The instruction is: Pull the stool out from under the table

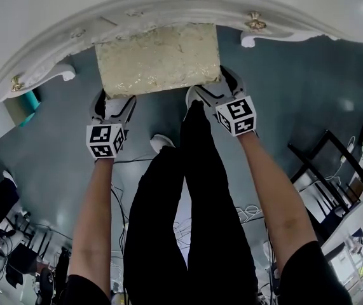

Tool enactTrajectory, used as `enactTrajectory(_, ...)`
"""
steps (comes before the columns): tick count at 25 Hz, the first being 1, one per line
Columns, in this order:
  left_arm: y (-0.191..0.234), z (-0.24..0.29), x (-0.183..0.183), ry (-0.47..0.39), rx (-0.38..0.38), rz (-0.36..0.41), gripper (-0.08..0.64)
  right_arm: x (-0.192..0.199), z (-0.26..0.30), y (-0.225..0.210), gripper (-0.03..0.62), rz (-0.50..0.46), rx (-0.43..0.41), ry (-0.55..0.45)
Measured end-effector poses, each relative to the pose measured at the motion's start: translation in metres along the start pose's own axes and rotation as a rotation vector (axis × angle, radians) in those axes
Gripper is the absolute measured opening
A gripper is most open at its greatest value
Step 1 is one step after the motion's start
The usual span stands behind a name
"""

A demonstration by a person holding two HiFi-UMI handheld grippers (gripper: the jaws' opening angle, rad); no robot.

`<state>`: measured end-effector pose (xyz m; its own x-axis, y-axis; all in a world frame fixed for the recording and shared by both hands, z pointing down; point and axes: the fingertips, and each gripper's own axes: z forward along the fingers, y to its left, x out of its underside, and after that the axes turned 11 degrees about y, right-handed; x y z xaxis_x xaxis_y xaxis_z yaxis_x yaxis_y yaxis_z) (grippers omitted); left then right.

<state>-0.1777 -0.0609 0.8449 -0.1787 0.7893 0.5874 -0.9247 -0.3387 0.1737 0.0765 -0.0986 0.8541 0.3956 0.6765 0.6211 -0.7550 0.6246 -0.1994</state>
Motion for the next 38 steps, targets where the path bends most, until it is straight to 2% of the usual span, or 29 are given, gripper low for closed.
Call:
enactTrajectory(5,-0.003,-0.003,0.003,-0.001,0.004,-0.028,0.417,0.002,0.0,0.0,0.403,-0.005,-0.006,0.019)
enactTrajectory(15,-0.01,-0.009,0.013,0.015,0.008,-0.032,0.419,0.005,-0.001,0.003,0.403,-0.018,-0.021,0.047)
enactTrajectory(22,-0.017,-0.013,0.021,0.057,0.012,0.004,0.417,0.012,-0.007,0.006,0.403,-0.02,-0.017,0.07)
enactTrajectory(31,-0.022,-0.029,0.047,0.105,0.032,-0.007,0.419,0.028,-0.011,0.026,0.403,-0.03,-0.02,0.142)
enactTrajectory(38,-0.042,-0.041,0.072,0.13,0.04,-0.014,0.417,0.061,-0.029,0.042,0.403,-0.019,-0.009,0.205)
